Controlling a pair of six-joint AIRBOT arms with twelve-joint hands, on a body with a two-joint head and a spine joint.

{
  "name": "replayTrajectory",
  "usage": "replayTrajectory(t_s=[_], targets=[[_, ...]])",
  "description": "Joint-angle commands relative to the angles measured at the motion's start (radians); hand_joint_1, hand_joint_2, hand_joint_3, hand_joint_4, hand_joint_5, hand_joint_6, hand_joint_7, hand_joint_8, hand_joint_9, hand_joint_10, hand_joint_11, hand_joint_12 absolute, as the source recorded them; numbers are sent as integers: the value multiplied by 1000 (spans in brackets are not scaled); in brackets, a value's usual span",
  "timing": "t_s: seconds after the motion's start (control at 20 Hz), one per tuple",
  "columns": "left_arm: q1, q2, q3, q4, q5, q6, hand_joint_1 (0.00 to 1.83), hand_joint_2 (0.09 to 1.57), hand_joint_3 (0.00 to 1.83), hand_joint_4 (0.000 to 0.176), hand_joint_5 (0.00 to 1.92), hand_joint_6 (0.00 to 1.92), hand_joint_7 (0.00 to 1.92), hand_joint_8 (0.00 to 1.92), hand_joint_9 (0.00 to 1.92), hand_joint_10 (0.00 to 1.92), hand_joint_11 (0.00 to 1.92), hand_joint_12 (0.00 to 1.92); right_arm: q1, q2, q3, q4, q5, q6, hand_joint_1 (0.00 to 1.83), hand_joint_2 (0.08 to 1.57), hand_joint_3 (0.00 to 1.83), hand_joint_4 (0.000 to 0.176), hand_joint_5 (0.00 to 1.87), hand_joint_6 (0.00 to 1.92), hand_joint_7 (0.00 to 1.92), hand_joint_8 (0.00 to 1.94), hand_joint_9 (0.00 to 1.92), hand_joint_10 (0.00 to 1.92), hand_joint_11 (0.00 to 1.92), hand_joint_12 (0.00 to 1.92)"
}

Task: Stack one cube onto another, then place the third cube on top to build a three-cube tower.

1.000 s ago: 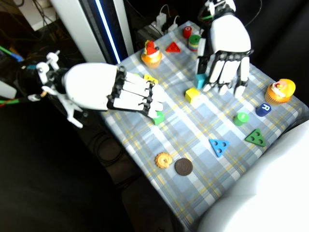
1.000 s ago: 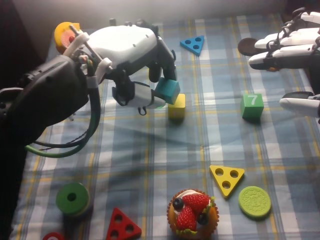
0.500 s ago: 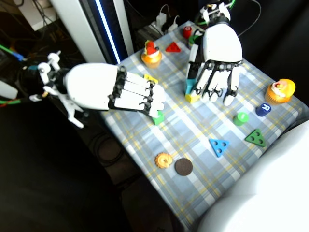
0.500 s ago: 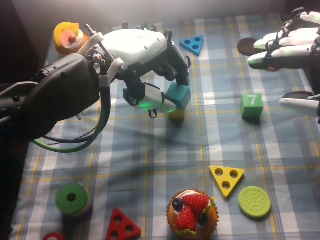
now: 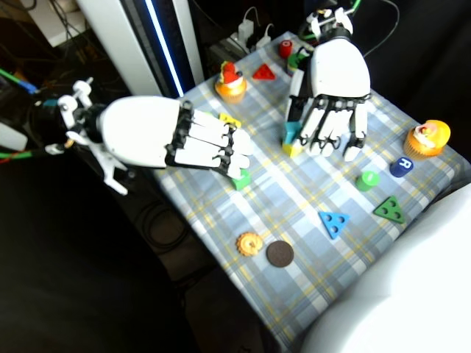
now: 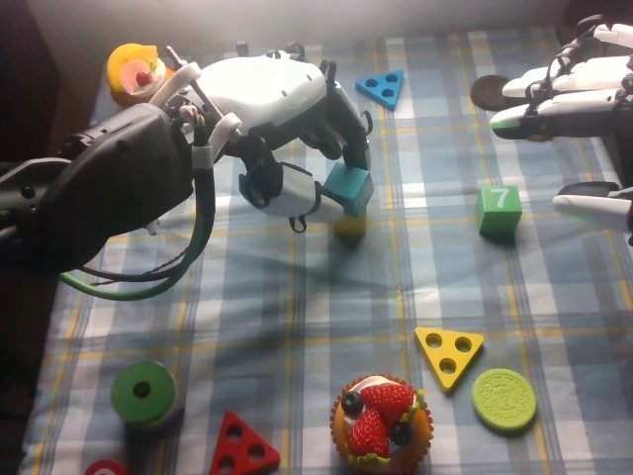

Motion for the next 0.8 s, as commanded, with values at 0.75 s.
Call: replayTrajectory(t_s=[0.75], targets=[[-19,-8,30,6,-58,5,1049,1063,1,176,1073,815,959,6,792,8,97,752,8,-4,4,27,116,5,586,1301,0,0,521,1,444,1,432,1,71,965]])
